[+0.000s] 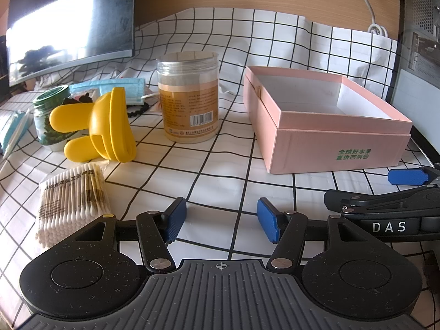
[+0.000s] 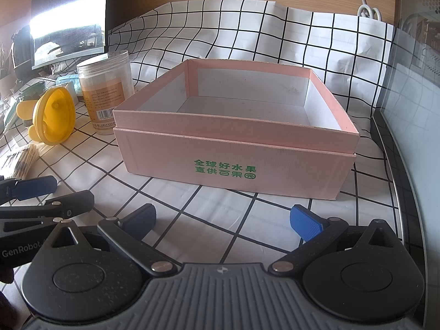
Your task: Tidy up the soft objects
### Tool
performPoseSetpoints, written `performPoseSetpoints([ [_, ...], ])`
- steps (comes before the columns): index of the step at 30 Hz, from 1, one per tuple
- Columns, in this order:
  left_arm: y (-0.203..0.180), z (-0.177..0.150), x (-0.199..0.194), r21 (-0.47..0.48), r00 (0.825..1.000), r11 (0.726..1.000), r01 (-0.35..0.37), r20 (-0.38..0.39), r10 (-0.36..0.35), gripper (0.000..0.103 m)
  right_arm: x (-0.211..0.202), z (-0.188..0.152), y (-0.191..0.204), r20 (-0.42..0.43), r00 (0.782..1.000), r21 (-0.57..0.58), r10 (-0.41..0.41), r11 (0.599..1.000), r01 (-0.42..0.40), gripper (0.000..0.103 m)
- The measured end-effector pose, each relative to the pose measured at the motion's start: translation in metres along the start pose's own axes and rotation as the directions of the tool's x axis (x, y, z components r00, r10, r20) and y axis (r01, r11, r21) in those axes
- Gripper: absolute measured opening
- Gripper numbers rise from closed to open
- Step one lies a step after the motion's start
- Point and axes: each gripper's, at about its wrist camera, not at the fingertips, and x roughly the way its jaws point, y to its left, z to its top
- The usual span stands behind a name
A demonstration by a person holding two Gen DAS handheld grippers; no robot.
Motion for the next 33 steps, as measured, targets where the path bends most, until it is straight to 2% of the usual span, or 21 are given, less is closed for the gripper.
performPoseSetpoints([
  [4,0.0,0.0,-0.001,-0.006,1.0,1.0,-0.004,0.0,0.004,0.063,-0.001,0.001,-0.003,-0.018,1.0,-0.006,0.011,1.0,-0.011,0.103],
  [7,0.006,-0.002,-0.003,-0.029,1.0,0.999,0.017,0.005,-0.016,0.061,0.001,0.011,-0.007,-0.099,0.995,-0.002,0.021,1.0,-0.021,0.103],
  [9,0.009,-0.002,-0.007,-0.05,0.999,0.998,0.05,0.006,-0.05,0.061,0.006,0.019,-0.004,-0.169,0.986,0.003,0.007,1.0,-0.006,0.103],
  [12,0.021,0.002,-0.015,-0.067,0.993,0.991,0.116,0.006,-0.115,0.061,0.008,0.025,-0.004,-0.213,0.977,0.008,-0.008,1.0,0.01,0.103],
  [14,0.033,0.01,-0.025,-0.057,0.988,0.986,0.155,0.034,-0.153,0.061,0.008,0.028,0.0,-0.227,0.974,0.015,-0.018,1.0,0.023,0.103],
  [17,0.066,0.029,-0.04,-0.054,0.971,0.972,0.23,0.074,-0.226,0.061,0.012,0.034,0.011,-0.259,0.966,-0.002,-0.006,1.0,0.006,0.103],
  [19,0.1,0.042,-0.049,-0.076,0.968,0.968,0.24,0.088,-0.233,0.061,0.01,0.04,0.022,-0.286,0.957,-0.016,-0.04,0.999,0.037,0.1],
  [20,0.121,0.047,-0.053,-0.103,0.971,0.968,0.229,0.095,-0.22,0.061,0.005,0.048,0.032,-0.275,0.96,-0.036,-0.058,0.998,0.05,0.097],
  [23,0.199,0.059,-0.059,-0.212,0.982,0.962,0.173,0.113,-0.152,0.061,-0.021,0.082,0.074,-0.138,0.989,-0.144,-0.058,0.989,0.038,0.097],
  [25,0.256,0.062,-0.058,-0.273,0.991,0.956,0.112,0.104,-0.087,0.06,-0.038,0.11,0.109,-0.031,0.999,-0.221,-0.041,0.975,0.033,0.097],
  [27,0.313,0.066,-0.057,-0.31,0.996,0.95,0.047,0.092,-0.02,0.06,-0.046,0.141,0.148,0.027,1.0,-0.271,0.003,0.962,0.005,0.098],
  [29,0.368,0.07,-0.057,-0.339,0.994,0.94,-0.024,0.088,0.057,0.06,-0.043,0.17,0.189,0.035,0.999,-0.31,0.041,0.95,-0.028,0.098],
  [31,0.423,0.077,-0.054,-0.362,0.996,0.932,-0.031,0.063,0.057,0.06,-0.036,0.195,0.231,0.03,0.995,-0.338,0.098,0.937,-0.082,0.098],
  [33,0.47,0.084,-0.044,-0.39,1.0,0.921,-0.003,0.016,0.01,0.06,-0.024,0.216,0.276,-0.001,0.983,-0.355,0.182,0.919,-0.171,0.098],
])
